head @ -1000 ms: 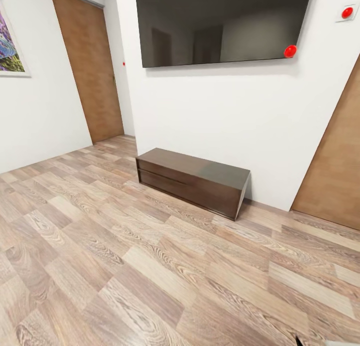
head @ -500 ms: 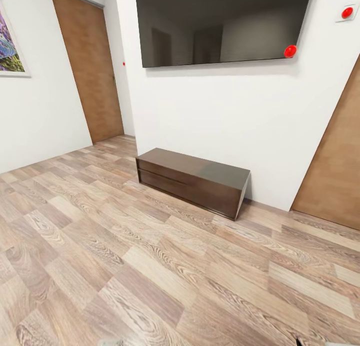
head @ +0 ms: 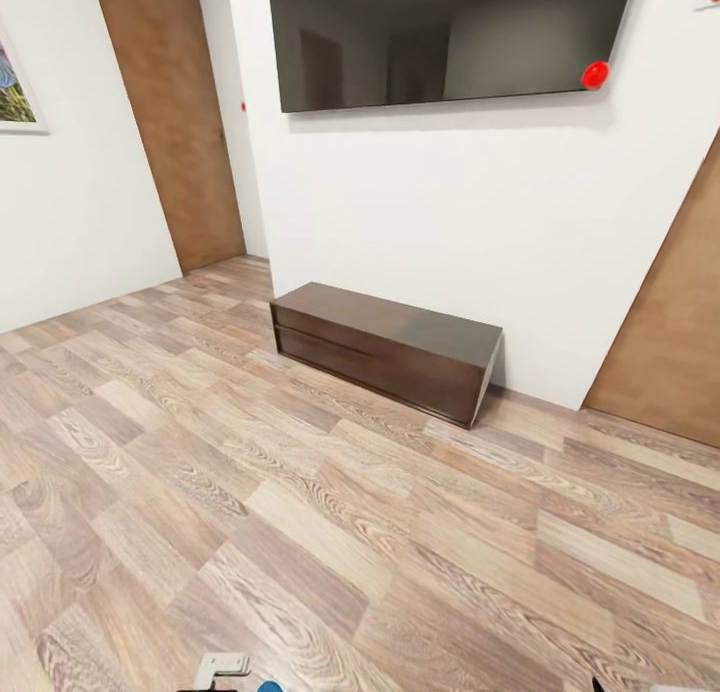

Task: In the bedroom, move the book from the bed onto either nightstand, and place the two sandals side by side next to the bed.

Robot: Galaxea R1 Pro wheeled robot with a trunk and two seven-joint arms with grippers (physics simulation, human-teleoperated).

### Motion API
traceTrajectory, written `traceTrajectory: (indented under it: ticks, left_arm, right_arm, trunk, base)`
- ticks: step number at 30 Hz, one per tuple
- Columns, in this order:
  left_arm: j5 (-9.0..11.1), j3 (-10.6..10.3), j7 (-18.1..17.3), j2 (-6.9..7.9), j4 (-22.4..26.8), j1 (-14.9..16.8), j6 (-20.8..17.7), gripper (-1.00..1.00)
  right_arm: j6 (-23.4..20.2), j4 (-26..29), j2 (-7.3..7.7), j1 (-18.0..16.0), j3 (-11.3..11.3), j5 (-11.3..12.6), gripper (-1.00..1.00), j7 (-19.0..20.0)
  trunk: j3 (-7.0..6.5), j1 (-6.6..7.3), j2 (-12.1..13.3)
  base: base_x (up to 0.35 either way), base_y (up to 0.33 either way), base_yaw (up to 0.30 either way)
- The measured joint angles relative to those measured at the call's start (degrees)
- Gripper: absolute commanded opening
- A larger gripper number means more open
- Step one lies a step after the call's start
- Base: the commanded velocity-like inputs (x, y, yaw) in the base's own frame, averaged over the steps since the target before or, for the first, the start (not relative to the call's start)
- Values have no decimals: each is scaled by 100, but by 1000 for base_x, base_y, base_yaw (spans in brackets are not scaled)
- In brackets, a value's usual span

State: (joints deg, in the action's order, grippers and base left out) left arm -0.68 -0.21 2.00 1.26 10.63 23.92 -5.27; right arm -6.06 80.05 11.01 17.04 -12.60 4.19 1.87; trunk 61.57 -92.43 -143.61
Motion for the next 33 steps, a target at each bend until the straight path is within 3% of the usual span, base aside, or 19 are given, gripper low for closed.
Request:
traceTrajectory:
  ticks: [33]
  left_arm:
    - [-5,-170,11,-9,-4,123,-141,100]
  right_arm:
    - [-22,0,-1,0,2,-13,100,179]
  trunk:
    - [23,-2,-2]
  base:
    - [0,0,0]
